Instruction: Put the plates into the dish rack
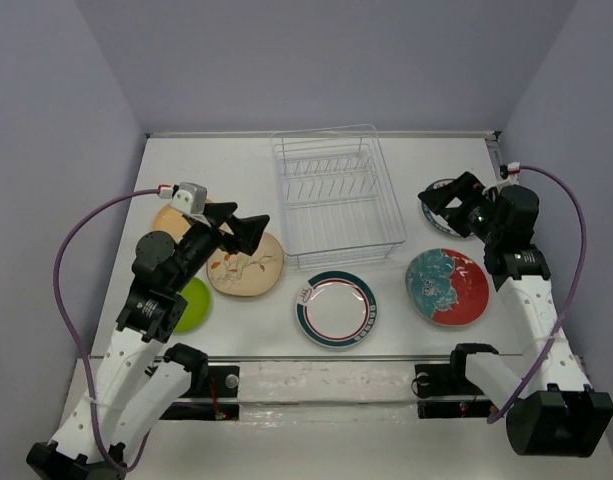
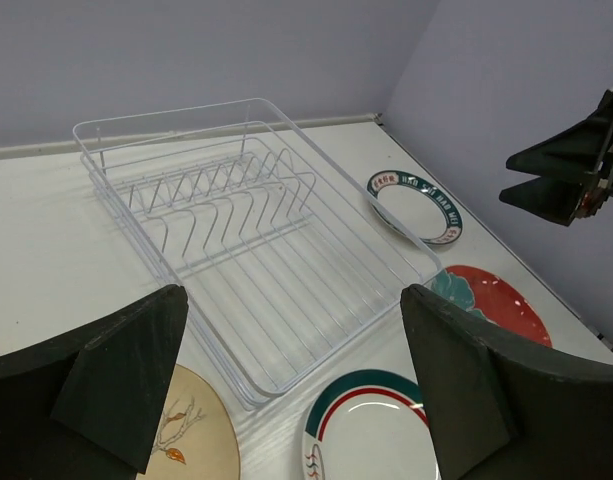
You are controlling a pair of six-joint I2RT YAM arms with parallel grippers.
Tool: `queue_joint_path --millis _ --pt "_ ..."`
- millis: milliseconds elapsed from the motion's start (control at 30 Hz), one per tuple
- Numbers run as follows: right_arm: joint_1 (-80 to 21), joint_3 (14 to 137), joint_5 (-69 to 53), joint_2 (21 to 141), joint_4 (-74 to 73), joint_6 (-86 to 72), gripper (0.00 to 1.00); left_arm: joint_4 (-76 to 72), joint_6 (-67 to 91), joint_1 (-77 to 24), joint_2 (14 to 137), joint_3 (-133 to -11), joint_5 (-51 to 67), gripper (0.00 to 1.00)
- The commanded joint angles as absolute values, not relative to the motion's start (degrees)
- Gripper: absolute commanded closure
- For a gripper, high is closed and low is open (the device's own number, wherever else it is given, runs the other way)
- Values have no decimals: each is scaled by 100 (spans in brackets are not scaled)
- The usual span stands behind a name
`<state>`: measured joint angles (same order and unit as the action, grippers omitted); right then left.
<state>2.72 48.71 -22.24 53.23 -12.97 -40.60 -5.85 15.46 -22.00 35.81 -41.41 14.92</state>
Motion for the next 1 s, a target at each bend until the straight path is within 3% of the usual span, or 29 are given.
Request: queue_joint_path --millis 0,300,533,967 --pt "308 4676 -1811 5431 -976 -4289 12 -764 1424 -2171 3472 -4421 1749 1" --pt "912 4843 -845 6275 -765 -4377 29 -773 1389 -2223 3331 -4395 1775 1" --pt "2801 4421 -1476 7205 -71 -4851 27 -809 1406 -2364 3261 -4368 1775 1" --pt "3059 4368 -958 8778 835 -5150 29 -756 1283 -2522 3217 -4377 1670 1"
